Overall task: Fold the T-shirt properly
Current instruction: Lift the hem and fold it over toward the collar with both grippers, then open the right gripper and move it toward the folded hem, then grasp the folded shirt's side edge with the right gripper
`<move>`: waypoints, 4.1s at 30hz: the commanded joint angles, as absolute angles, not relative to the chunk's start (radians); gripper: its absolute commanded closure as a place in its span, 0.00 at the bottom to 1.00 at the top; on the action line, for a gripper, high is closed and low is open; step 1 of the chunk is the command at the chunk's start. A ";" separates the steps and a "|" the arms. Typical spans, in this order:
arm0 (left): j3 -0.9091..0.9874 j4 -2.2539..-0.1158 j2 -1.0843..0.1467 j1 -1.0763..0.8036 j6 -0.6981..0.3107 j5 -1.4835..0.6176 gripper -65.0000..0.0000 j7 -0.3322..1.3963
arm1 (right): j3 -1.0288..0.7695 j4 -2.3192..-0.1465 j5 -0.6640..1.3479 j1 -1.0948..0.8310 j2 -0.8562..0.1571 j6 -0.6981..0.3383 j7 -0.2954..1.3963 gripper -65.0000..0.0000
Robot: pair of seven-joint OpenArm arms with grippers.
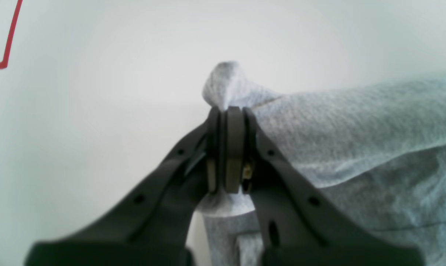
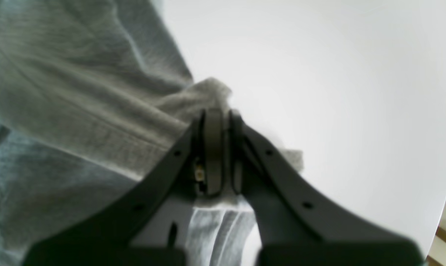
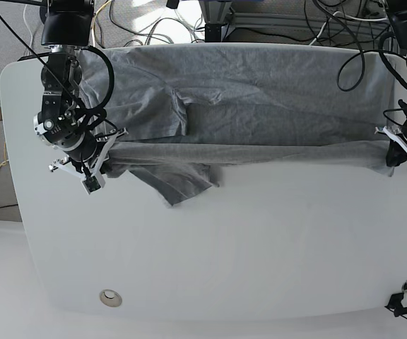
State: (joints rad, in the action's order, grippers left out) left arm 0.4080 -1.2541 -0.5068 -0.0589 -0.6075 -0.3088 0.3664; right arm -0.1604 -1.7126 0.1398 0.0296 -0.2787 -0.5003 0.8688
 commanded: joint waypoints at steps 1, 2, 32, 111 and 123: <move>0.430 -1.273 -0.535 -0.068 -0.605 -0.318 1.00 0.340 | -0.166 -1.748 0.145 0.024 -0.305 -0.499 0.854 1.00; 0.430 -1.273 -0.547 -0.077 -0.605 -0.318 1.00 0.340 | -0.166 -1.751 0.143 0.013 -0.305 -0.499 0.854 1.00; 0.430 -1.328 -0.644 -0.113 -0.607 -0.315 0.00 0.397 | -0.160 -1.615 0.151 0.193 -0.189 -0.498 0.851 0.22; 0.427 -1.349 -0.598 -0.113 -0.607 -0.312 0.00 0.398 | -0.162 -1.989 0.878 -0.265 -0.328 -0.698 1.396 1.00; 0.427 -1.349 -0.602 -0.113 -0.605 -0.312 0.00 0.398 | -0.160 -1.988 0.875 -0.329 -0.372 -0.698 1.395 0.99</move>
State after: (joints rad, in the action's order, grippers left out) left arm 0.4179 -1.3361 -0.5743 -0.1238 -0.6094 -0.3004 0.4198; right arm -0.1551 -1.9697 0.8612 -0.3336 -0.3511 -0.6964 1.4075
